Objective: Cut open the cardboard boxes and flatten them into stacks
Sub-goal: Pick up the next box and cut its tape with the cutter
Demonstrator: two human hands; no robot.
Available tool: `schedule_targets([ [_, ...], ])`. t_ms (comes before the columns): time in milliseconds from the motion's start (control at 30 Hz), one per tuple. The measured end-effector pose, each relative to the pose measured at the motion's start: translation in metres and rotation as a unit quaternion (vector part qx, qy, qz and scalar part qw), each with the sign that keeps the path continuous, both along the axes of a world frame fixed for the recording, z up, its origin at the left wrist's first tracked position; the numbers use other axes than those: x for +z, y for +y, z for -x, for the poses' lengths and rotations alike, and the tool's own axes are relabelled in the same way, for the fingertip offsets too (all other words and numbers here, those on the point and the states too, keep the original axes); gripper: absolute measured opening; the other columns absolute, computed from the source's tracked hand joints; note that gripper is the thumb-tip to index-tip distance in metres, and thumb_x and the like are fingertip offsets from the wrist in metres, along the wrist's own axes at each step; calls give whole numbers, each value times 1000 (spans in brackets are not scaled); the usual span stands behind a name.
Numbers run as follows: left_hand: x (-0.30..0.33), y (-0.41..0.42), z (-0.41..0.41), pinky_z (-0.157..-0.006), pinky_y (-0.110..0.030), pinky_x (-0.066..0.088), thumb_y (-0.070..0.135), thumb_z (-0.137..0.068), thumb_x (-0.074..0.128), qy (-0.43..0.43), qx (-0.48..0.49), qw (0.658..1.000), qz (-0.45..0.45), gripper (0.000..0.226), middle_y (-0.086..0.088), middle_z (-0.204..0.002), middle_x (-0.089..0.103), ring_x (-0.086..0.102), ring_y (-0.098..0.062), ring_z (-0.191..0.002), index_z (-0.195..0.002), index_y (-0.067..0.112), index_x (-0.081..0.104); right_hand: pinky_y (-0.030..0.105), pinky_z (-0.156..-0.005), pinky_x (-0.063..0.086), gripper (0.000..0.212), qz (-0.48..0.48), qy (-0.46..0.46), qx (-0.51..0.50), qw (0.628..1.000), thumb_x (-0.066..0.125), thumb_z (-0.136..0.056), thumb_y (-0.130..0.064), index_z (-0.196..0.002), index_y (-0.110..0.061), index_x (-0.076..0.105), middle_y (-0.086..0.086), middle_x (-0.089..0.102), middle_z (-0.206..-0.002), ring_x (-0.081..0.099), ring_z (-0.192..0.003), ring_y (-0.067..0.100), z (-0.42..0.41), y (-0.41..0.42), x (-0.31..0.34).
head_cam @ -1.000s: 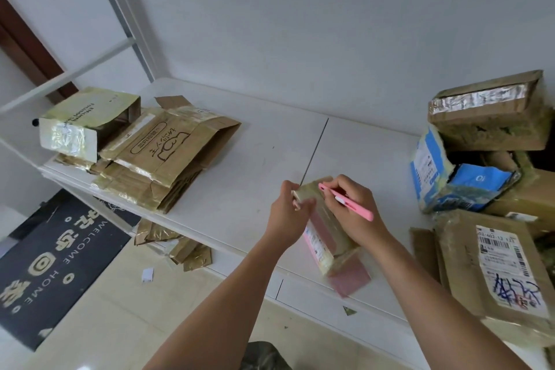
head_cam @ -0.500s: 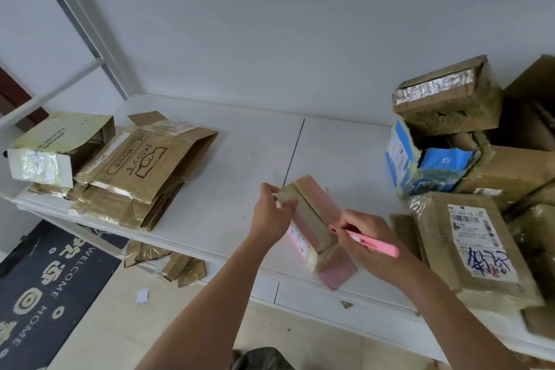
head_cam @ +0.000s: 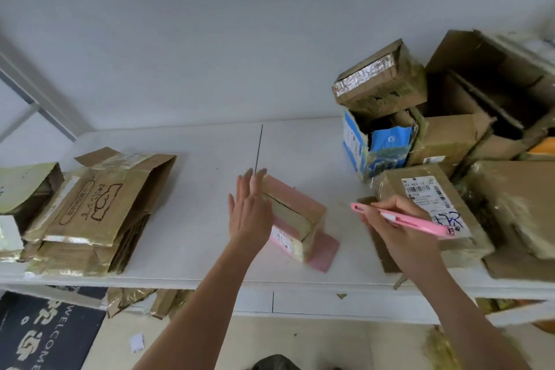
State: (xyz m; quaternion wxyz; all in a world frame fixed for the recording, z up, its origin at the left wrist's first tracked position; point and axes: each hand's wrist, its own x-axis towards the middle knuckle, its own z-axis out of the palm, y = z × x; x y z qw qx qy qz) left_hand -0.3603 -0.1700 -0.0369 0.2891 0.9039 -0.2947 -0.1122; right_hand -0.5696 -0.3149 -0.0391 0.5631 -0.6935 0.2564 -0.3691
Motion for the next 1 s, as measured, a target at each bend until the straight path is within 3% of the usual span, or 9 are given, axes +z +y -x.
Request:
schedule_targets([
  [100,0,-5,-2,-118,-39,19,29,-97,49,99,-93,990,-46,57,14,-162,10,2,-25,-150,-150,33,29,25,-62,56,22,-55,-37,-43,997,67,-90,-15,-87,6,63,8,74,-76,71,-66,21,-11,8,-10],
  [200,1,-10,-3,-105,-36,35,58,-78,67,88,-117,981,-126,86,21,-156,12,16,-29,-140,-147,35,22,32,-69,58,34,-104,-66,-74,990,64,-91,-31,-88,2,63,9,72,-77,70,-71,25,-21,12,-20],
  [367,1,-10,12,-96,-45,45,67,-77,65,22,-85,982,-167,92,21,-161,3,30,-30,-132,-150,39,16,40,-78,61,9,-227,-119,-95,962,56,-96,-5,-94,-2,64,5,69,-77,68,-76,14,-33,26,-27],
  [567,-5,-8,14,-71,-39,48,69,-76,64,10,-76,984,-159,79,18,-154,21,36,-30,-120,-139,38,29,44,-81,60,5,-210,-78,-135,965,62,-94,-9,-91,-5,62,14,70,-83,70,-78,15,-39,49,-41],
  [700,-4,-9,14,-66,-36,44,69,-78,63,6,-81,983,-166,79,19,-155,18,36,-30,-119,-141,38,28,51,-80,58,12,-185,-69,-143,970,66,-93,-19,-89,-9,61,18,67,-83,69,-82,30,-43,51,-47],
  [767,-4,-9,15,-67,-36,44,70,-78,62,5,-81,983,-167,79,19,-157,16,36,-30,-120,-142,38,27,44,-74,59,20,-143,-59,-147,977,66,-88,-31,-87,-11,61,12,68,-79,68,-81,30,-44,52,-45],
  [833,-4,-9,15,-67,-36,44,70,-79,61,5,-82,982,-169,80,20,-158,13,35,-30,-122,-144,38,25,37,-63,54,16,-88,-52,-154,983,64,-90,-21,-85,-7,60,9,64,-72,64,-71,24,-44,52,-42],
  [900,-4,-9,15,-68,-37,45,70,-80,60,5,-84,981,-173,81,21,-158,10,34,-29,-124,-146,39,22,41,-57,46,14,-35,-35,-157,986,62,-92,-7,-81,-1,57,12,59,-67,56,-63,26,-45,51,-40],
  [1000,-4,-9,16,-71,-38,47,70,-81,58,6,-83,980,-180,82,20,-159,6,33,-30,-125,-147,39,21,41,-50,40,21,13,-13,-139,990,61,-91,-4,-73,-5,52,9,50,-58,48,-53,23,-43,50,-40],
])
